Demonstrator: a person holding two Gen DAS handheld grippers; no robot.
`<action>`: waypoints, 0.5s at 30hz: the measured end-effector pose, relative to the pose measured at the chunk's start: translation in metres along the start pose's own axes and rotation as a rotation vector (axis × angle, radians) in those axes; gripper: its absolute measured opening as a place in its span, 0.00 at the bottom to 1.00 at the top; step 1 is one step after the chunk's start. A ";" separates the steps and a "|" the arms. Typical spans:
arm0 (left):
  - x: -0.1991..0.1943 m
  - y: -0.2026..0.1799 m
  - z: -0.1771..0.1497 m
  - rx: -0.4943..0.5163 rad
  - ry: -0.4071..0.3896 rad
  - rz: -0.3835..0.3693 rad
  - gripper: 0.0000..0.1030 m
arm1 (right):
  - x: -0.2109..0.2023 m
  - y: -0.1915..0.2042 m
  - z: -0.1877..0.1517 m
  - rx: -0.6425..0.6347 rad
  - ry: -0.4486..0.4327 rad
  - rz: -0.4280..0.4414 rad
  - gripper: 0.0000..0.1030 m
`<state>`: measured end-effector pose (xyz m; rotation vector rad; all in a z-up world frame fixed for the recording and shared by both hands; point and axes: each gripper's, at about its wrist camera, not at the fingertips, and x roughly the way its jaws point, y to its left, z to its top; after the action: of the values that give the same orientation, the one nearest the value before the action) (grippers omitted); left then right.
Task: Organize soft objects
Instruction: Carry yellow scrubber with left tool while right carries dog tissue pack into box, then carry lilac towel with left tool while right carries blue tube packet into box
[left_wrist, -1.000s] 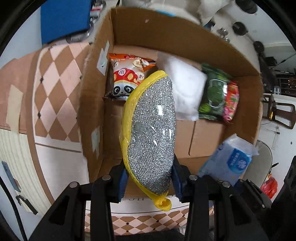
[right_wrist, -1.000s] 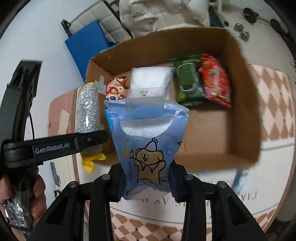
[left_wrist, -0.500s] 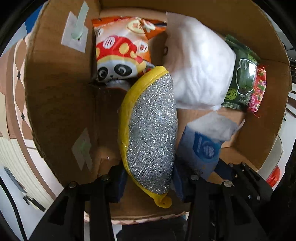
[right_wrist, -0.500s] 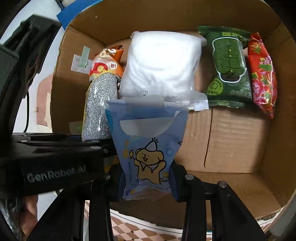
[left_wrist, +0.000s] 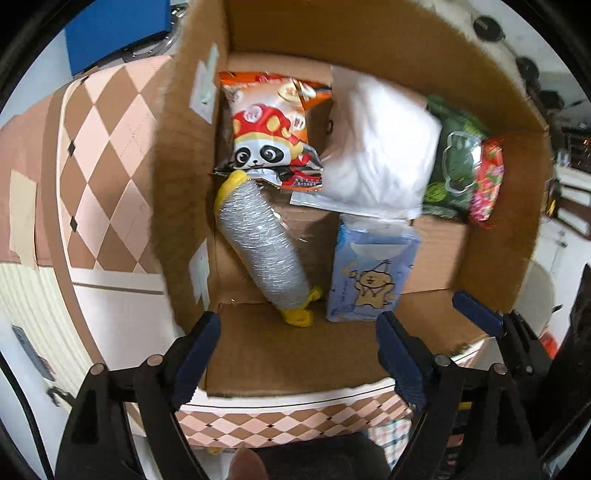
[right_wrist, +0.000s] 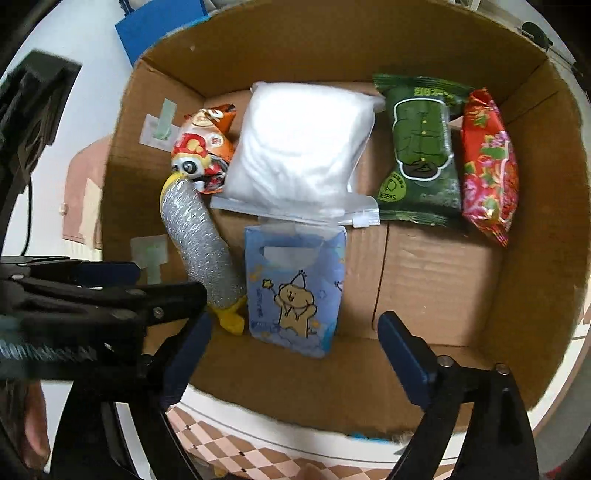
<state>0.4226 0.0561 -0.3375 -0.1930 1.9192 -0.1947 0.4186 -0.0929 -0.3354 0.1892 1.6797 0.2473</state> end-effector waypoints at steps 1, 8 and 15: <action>-0.005 0.002 -0.006 -0.005 -0.024 -0.001 0.87 | -0.005 0.000 -0.002 -0.003 -0.009 0.005 1.00; -0.056 -0.012 -0.045 0.079 -0.302 0.196 0.93 | -0.053 0.000 -0.025 -0.033 -0.196 -0.119 1.00; -0.064 -0.019 -0.129 0.185 -0.551 0.293 0.93 | -0.093 -0.022 -0.081 -0.012 -0.318 -0.118 1.00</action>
<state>0.3244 0.0577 -0.2307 0.1487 1.3512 -0.1062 0.3503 -0.1427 -0.2434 0.1134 1.3684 0.1305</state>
